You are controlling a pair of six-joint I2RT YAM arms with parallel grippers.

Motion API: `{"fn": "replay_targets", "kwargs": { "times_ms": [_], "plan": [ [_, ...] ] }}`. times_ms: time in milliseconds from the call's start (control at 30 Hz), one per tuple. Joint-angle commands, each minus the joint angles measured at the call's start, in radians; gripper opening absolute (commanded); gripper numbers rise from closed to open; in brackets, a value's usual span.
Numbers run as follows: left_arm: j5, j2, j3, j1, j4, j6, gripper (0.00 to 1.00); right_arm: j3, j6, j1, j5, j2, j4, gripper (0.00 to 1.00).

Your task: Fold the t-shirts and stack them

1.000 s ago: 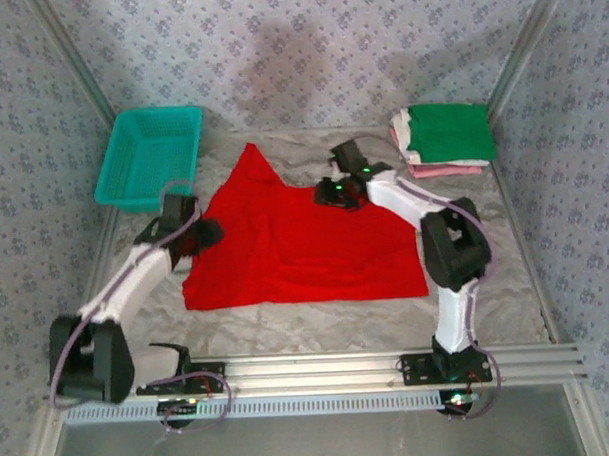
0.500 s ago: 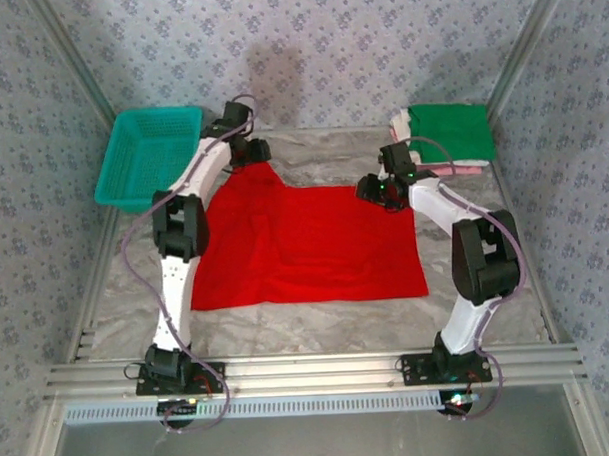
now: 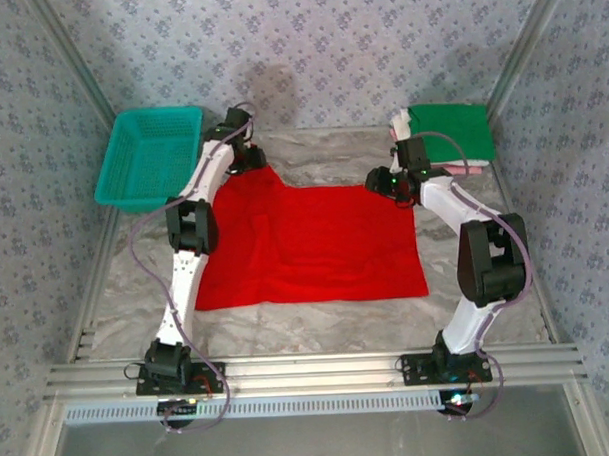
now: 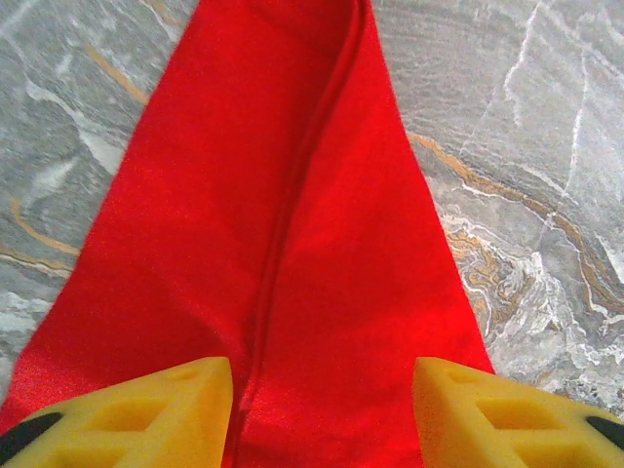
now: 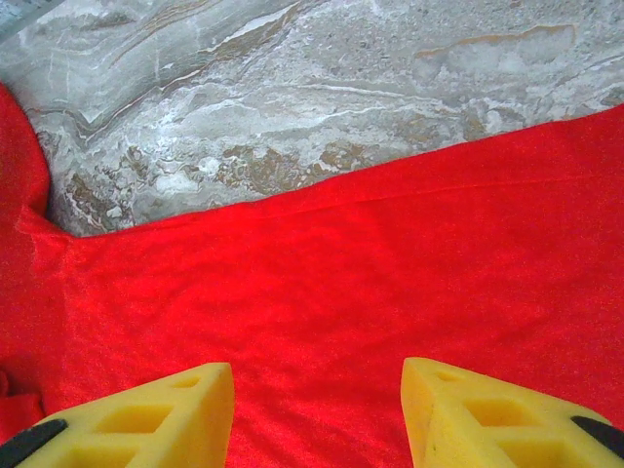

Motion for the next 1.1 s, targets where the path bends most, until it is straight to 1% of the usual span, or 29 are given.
{"fn": "replay_targets", "kwargs": {
  "times_ms": [0,67,133,267,400,467,667,833,967,1067],
  "plan": [
    [0.027,0.023,-0.001,-0.002,-0.002,-0.001,0.48,0.0,-0.014,-0.015,-0.025,-0.002,-0.013,0.51],
    [0.022,0.025,-0.002,-0.003,0.0,-0.001,0.47,-0.005,-0.014,-0.014,-0.027,-0.006,-0.007,0.51],
    [0.025,0.025,-0.002,-0.002,0.004,-0.003,0.4,-0.007,-0.013,-0.016,-0.027,-0.006,-0.007,0.51],
    [0.046,0.021,0.003,-0.003,0.018,-0.007,0.17,-0.007,-0.011,-0.027,-0.035,0.002,0.0,0.51],
    [0.056,-0.013,0.003,-0.006,0.031,-0.023,0.02,0.006,-0.005,-0.052,-0.038,0.02,0.001,0.52],
    [0.058,-0.042,0.003,-0.009,0.042,-0.029,0.0,0.026,-0.004,-0.069,-0.038,0.039,-0.017,0.52],
    [0.041,-0.15,0.004,-0.024,0.062,-0.048,0.0,0.092,0.016,-0.128,-0.005,0.111,-0.077,0.52],
    [0.021,-0.226,0.003,-0.048,0.028,-0.048,0.0,0.167,0.034,-0.183,0.021,0.204,-0.13,0.52],
    [-0.011,-0.276,-0.01,-0.071,-0.02,-0.051,0.0,0.26,0.007,-0.2,0.032,0.292,-0.198,0.54],
    [-0.047,-0.32,-0.057,-0.091,-0.04,-0.046,0.0,0.327,-0.013,-0.208,0.014,0.354,-0.228,0.56]
  ]
}}
